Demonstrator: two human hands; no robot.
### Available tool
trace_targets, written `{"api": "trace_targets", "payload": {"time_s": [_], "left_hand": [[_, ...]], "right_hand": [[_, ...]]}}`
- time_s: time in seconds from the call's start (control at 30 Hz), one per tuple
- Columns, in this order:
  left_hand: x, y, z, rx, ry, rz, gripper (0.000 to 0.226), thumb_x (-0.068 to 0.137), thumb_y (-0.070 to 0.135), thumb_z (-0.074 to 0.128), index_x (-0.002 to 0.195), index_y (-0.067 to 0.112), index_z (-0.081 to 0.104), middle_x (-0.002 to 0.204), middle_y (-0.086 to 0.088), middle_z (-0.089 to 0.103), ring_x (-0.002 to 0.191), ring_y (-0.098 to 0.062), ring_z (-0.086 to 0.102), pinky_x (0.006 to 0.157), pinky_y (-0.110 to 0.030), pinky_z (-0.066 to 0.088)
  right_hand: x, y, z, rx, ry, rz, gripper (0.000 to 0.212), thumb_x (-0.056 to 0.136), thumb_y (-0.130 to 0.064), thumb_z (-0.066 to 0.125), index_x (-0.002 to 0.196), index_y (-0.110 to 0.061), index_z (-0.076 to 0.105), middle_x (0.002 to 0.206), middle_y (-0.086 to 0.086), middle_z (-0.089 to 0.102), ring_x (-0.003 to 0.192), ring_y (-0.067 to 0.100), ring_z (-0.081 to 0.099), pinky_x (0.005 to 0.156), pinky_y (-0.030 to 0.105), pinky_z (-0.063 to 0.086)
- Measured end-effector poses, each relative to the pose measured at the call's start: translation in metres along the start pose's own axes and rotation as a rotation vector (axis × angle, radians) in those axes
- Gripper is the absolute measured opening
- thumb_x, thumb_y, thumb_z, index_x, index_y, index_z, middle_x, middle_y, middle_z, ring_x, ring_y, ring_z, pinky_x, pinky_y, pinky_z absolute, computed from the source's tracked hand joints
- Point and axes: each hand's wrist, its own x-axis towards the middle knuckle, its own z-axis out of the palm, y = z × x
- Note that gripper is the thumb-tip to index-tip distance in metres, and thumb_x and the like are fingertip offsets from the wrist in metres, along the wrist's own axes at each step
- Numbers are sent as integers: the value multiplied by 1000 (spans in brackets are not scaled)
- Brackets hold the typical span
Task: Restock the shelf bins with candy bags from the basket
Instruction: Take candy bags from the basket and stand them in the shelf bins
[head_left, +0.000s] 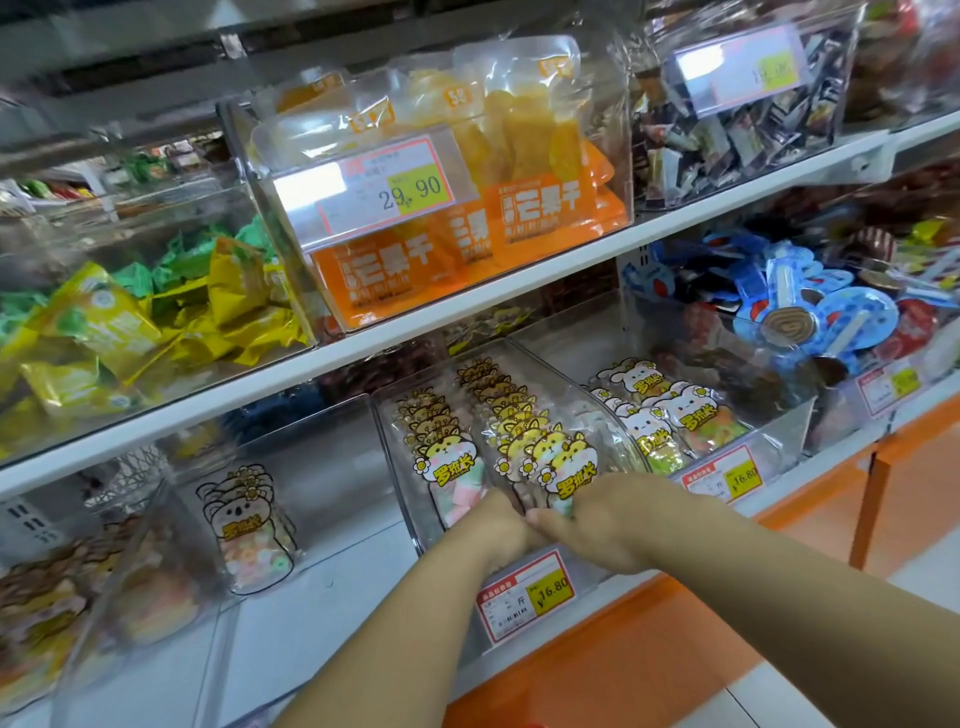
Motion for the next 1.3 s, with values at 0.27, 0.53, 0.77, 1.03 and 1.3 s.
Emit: {"api": "trace_targets", "payload": {"time_s": [0.27, 0.53, 0.77, 1.03, 1.3], "left_hand": [[-5, 1, 0, 78, -22, 75, 25, 97, 25, 62, 77, 18, 48, 77, 0, 47, 79, -18, 44, 66, -20, 38], [-12, -1, -8, 222, -21, 33, 29, 99, 27, 57, 114, 3, 60, 84, -3, 51, 82, -20, 50, 67, -29, 45], [-27, 2, -14, 176, 32, 75, 25, 97, 25, 57, 112, 4, 62, 82, -4, 57, 77, -20, 52, 57, -23, 39], [-97, -18, -9, -146, 218, 412, 44, 99, 21, 57, 141, 22, 43, 118, 6, 55, 104, -20, 65, 94, -40, 54], [-193, -148, 23, -377, 302, 399, 33, 97, 6, 58, 121, 28, 58, 109, 12, 65, 86, -9, 64, 81, -21, 51]], "right_hand": [[0, 3, 7, -29, 115, -31, 55, 103, -47, 18, 104, -12, 61, 114, 14, 61, 104, 31, 58, 80, 37, 42], [-7, 4, -7, -117, 147, -116, 47, 107, -35, 17, 115, -8, 55, 124, 18, 56, 114, 33, 53, 80, 35, 36], [-22, 2, -4, -155, 238, -84, 40, 105, -37, 24, 79, -15, 47, 111, 16, 62, 90, 29, 55, 80, 35, 43], [-65, -13, 18, -141, 582, -189, 34, 100, -45, 38, 118, -27, 61, 114, -5, 65, 108, 22, 57, 79, 33, 48], [-110, -80, 93, 168, 416, -271, 24, 95, -38, 54, 114, -30, 66, 112, -9, 70, 102, 17, 63, 81, 34, 52]]}}
